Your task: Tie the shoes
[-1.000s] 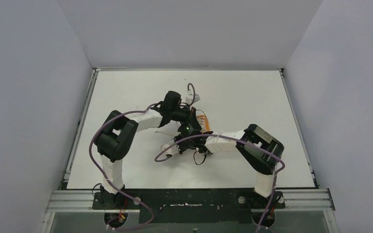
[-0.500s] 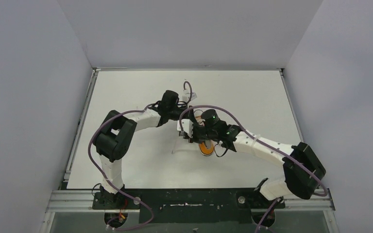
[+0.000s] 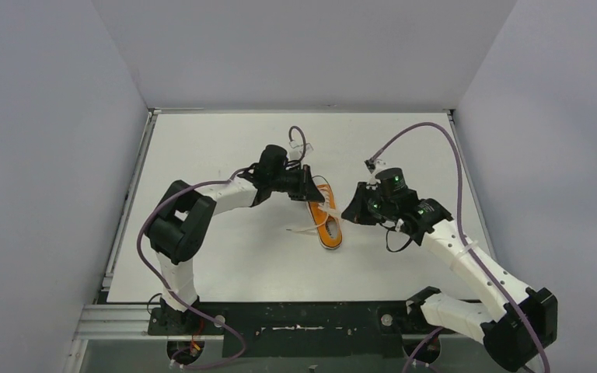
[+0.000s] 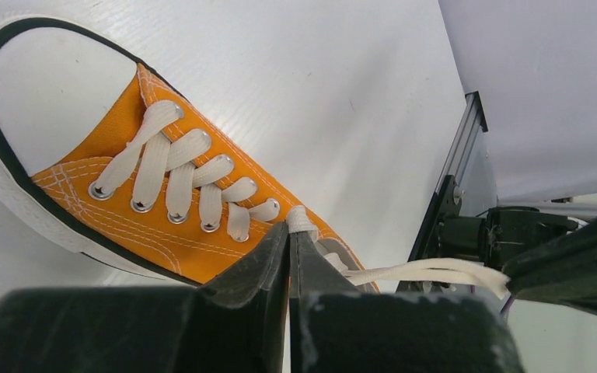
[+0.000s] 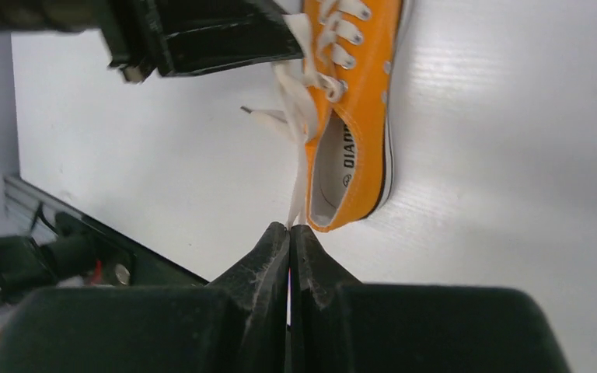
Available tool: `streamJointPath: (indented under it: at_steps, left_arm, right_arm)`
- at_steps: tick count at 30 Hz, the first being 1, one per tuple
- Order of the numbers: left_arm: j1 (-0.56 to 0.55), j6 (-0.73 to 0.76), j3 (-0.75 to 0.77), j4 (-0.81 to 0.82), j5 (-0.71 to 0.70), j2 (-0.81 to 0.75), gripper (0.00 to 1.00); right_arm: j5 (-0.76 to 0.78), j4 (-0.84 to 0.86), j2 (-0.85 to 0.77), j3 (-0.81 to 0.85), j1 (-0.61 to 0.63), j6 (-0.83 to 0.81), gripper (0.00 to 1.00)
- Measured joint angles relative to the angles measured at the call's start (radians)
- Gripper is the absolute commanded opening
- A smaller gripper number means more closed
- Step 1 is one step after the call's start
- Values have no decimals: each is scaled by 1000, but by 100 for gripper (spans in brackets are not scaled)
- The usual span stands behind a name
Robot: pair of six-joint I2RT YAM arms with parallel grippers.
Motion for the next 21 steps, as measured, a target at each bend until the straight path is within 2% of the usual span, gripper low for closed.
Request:
streamJointPath:
  at_steps: [5, 8, 11, 13, 15, 17, 21]
  left_arm:
    - [-12, -27, -25, 5, -45, 0, 0]
    - [-12, -28, -46, 4, -73, -1, 0]
    - [-11, -26, -56, 0, -95, -3, 0]
    - [-11, -23, -56, -3, -106, -7, 0]
    - [-11, -22, -58, -3, -119, -12, 0]
    - [-11, -22, -63, -2, -126, -16, 0]
    - [-10, -21, -70, -1, -129, -16, 0]
  right_arm:
    - [25, -139, 54, 19, -116, 282, 3]
    - [28, -143, 72, -30, -171, 439, 4]
    - [55, -163, 82, -77, -185, 557, 12]
    - [92, -177, 84, -92, -183, 614, 22]
    - [144, -180, 72, -111, -179, 675, 27]
    - [187, -180, 45, -150, -177, 719, 44]
    - [229, -207, 51, -186, -186, 683, 55]
